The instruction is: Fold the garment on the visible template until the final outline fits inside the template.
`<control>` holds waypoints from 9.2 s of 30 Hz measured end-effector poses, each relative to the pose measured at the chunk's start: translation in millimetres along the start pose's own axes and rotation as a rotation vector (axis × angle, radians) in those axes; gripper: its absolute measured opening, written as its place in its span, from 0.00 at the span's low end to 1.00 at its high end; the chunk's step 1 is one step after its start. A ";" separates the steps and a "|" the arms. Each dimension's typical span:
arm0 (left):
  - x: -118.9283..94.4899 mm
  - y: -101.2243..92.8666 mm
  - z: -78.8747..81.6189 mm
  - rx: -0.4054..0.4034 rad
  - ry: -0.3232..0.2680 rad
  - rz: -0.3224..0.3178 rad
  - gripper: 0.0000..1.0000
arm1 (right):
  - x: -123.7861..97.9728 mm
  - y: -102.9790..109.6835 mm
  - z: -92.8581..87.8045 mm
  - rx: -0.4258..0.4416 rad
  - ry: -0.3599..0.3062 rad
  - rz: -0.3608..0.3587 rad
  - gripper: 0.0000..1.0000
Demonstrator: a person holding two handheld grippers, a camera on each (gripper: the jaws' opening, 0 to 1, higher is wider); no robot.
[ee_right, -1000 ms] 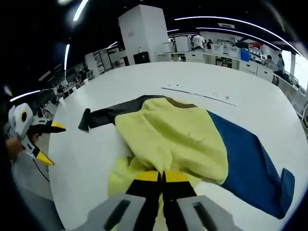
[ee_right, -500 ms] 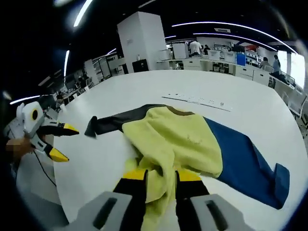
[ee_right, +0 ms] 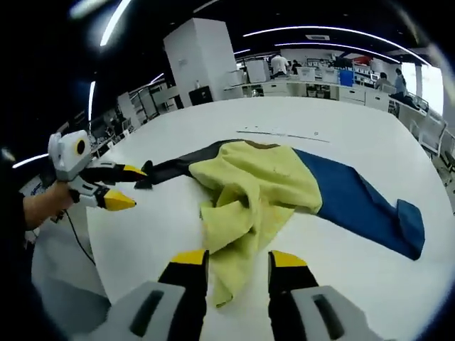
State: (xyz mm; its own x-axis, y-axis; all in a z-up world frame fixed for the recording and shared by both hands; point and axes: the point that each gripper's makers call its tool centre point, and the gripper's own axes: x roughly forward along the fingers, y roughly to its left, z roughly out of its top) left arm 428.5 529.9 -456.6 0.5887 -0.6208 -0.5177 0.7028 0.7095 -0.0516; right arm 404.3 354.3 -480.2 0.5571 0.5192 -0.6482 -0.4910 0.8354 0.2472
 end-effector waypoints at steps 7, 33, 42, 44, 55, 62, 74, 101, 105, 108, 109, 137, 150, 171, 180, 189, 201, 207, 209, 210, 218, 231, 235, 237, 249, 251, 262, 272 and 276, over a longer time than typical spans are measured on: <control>21.7 3.8 -1.0 0.010 0.040 0.001 0.34 | -2.7 3.2 -17.2 0.058 0.012 -0.013 0.27; 89.2 0.6 -4.4 -0.050 0.094 -0.022 0.21 | 10.8 11.2 -57.5 0.144 0.050 -0.011 0.13; 103.8 -2.3 -14.4 -0.106 0.146 -0.040 0.13 | 14.3 13.2 -55.2 0.168 0.032 0.001 0.03; 106.9 -2.1 -17.9 -0.112 0.164 -0.039 0.12 | 14.3 12.3 -54.4 0.175 0.030 -0.004 0.01; 108.9 -6.4 -26.4 -0.098 0.216 -0.037 0.01 | 13.4 7.5 -55.5 0.198 0.024 -0.023 0.00; 94.1 -3.3 -22.9 -0.059 0.215 -0.023 0.00 | 6.2 4.9 -56.8 0.154 0.036 -0.030 0.00; 38.1 6.2 -20.9 -0.037 0.193 0.009 0.00 | -13.9 -2.2 -58.6 0.083 0.050 -0.054 0.00; -52.5 1.4 -55.5 -0.115 0.208 0.116 0.00 | -55.1 -19.0 -86.5 0.034 0.084 -0.144 0.00; -60.2 0.7 -66.0 -0.135 0.217 0.126 0.00 | -58.8 -21.6 -92.2 0.057 0.080 -0.145 0.00; -65.8 0.8 -71.7 -0.153 0.222 0.134 0.00 | -62.8 -24.7 -97.1 0.013 0.099 -0.174 0.00; -68.9 0.1 -73.5 -0.162 0.221 0.137 0.00 | -63.5 -24.6 -97.9 0.008 0.101 -0.178 0.00; -109.8 -16.4 -120.9 -0.107 0.357 0.220 0.00 | -80.3 -21.5 -126.0 0.016 0.130 -0.214 0.00; -108.4 -15.9 -125.5 -0.121 0.367 0.209 0.00 | -87.9 -24.7 -138.5 0.062 0.140 -0.231 0.00; -108.2 -15.2 -128.6 -0.146 0.370 0.201 0.00 | -64.5 -32.0 -127.3 0.070 0.160 -0.260 0.00; -116.6 -20.1 -133.6 -0.121 0.398 0.202 0.00 | -74.8 -23.4 -139.0 0.065 0.191 -0.237 0.00; -120.5 -29.3 -138.3 -0.124 0.426 0.174 0.00 | -82.8 -19.3 -146.2 0.081 0.205 -0.234 0.00; -119.8 -30.3 -138.0 -0.134 0.418 0.168 0.01 | -81.2 -19.1 -146.7 0.096 0.212 -0.229 0.00; -120.9 -28.2 -134.6 -0.130 0.402 0.170 0.05 | -84.1 -20.0 -141.4 0.123 0.189 -0.228 0.02; -121.5 -26.7 -131.0 -0.127 0.391 0.170 0.11 | -85.3 -21.0 -137.0 0.125 0.179 -0.226 0.05; -121.6 -24.8 -128.4 -0.124 0.381 0.174 0.14 | -85.6 -21.4 -135.0 0.124 0.174 -0.226 0.06; -119.1 -8.5 -101.0 -0.100 0.298 0.186 0.38 | -85.8 -28.4 -108.4 0.092 0.125 -0.226 0.17; -97.0 23.7 -55.7 -0.075 0.199 0.182 0.63 | -76.6 -50.5 -41.5 0.028 0.039 -0.203 0.32; -87.6 31.7 -40.1 -0.069 0.153 0.175 0.70 | -69.5 -57.2 -22.4 0.004 0.018 -0.196 0.37; -81.0 36.9 -30.4 -0.071 0.129 0.168 0.73 | -63.1 -61.5 -8.8 -0.024 0.014 -0.187 0.39; -32.9 74.1 19.3 0.002 0.036 0.139 0.68 | -18.9 -74.2 54.6 -0.101 -0.025 -0.124 0.39; -25.3 79.5 21.6 -0.016 0.040 0.135 0.63 | -9.6 -77.4 60.3 -0.113 -0.021 -0.116 0.39; 29.7 116.3 38.3 -0.029 0.020 0.117 0.51 | 39.7 -95.6 93.2 -0.190 0.006 -0.070 0.38; 80.7 140.7 43.0 -0.053 0.040 0.098 0.45 | 91.7 -112.9 128.2 -0.199 -0.016 -0.039 0.35; 102.7 147.7 39.0 -0.020 0.068 0.090 0.45 | 113.0 -114.4 129.7 -0.198 -0.013 -0.012 0.35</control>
State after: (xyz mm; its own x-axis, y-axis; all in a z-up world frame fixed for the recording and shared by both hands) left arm 608.4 557.9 -484.1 0.6203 -0.5305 -0.5777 0.6396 0.7685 -0.0190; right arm 610.3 340.8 -488.2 0.5716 0.5125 -0.6408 -0.6054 0.7906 0.0923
